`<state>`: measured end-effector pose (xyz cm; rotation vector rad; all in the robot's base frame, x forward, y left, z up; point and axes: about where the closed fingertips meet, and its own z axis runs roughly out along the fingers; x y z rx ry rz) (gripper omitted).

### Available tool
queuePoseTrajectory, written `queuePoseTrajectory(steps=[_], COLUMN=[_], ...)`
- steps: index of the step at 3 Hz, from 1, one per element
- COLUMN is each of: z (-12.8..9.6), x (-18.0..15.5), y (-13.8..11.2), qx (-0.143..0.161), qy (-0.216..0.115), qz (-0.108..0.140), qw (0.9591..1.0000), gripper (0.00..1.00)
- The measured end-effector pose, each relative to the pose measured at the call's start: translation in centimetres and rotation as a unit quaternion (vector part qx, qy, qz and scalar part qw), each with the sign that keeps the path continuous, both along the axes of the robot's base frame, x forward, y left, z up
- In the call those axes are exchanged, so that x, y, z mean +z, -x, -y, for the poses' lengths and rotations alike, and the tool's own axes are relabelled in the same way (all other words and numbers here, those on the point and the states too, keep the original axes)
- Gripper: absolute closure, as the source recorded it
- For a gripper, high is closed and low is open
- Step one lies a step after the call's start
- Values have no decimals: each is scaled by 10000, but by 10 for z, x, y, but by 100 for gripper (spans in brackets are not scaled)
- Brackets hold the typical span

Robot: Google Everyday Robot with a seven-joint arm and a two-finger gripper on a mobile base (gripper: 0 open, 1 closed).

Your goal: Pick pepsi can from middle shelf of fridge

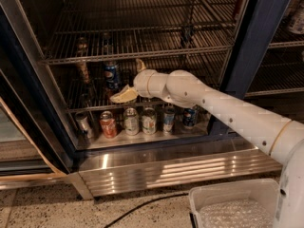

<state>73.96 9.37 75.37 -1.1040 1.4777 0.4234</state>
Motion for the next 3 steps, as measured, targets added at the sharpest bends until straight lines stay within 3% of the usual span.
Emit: queuePoseTrajectory(steps=[2, 3], z=[-9, -17], x=[7, 16], y=[16, 21], qx=[-173, -270], qy=[-456, -511], qz=[-109, -150], qw=[9988, 9982], gripper=[0, 0])
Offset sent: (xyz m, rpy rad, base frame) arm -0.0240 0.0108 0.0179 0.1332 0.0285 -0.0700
